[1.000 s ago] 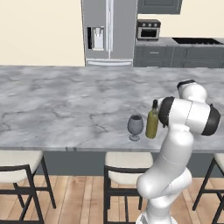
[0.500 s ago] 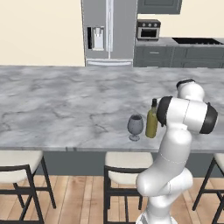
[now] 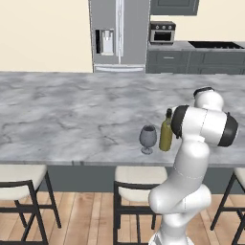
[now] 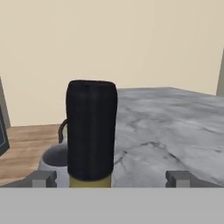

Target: There is a wine glass and glass cup on the dining counter. Place the wine bottle next to the wine glass and the juice bottle next to the glass cup.

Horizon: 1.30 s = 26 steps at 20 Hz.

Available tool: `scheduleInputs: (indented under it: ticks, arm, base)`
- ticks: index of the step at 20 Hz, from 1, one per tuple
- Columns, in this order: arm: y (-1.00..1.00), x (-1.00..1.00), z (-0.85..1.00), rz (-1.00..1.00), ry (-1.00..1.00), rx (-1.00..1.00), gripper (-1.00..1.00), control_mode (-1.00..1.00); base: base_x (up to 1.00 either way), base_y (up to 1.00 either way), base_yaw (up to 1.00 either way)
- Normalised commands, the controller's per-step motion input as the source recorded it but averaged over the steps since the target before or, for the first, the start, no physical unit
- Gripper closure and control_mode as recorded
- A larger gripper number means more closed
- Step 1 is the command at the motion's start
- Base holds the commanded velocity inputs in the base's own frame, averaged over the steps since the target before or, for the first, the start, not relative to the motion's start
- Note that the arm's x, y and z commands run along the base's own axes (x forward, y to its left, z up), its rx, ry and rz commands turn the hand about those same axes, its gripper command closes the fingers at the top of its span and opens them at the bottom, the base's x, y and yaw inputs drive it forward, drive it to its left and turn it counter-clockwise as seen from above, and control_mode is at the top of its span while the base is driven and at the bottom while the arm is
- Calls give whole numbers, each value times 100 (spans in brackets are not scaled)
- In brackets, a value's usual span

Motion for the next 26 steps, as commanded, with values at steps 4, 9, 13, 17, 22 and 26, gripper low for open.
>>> scheduleInputs:
  ticks: [4,9,13,17,22,26]
  arm:
    - [0,-1,-6,0,-6,0,-100,-100]
    - [-1,-11,0,0,0,0,-100,-100]
    - [0,-14,0,-1,0,0,-100,-100]
    - [0,-9,0,-2,2,0,-100,-100]
    - [0,-3,0,-3,3,0,-100,-100]
    - [-7,-11,3,-4,0,0,-100,-100]
  base:
    - [0,0,0]
    - [0,0,0]
    - [0,0,0]
    - [0,0,0]
    - [0,0,0]
    - [0,0,0]
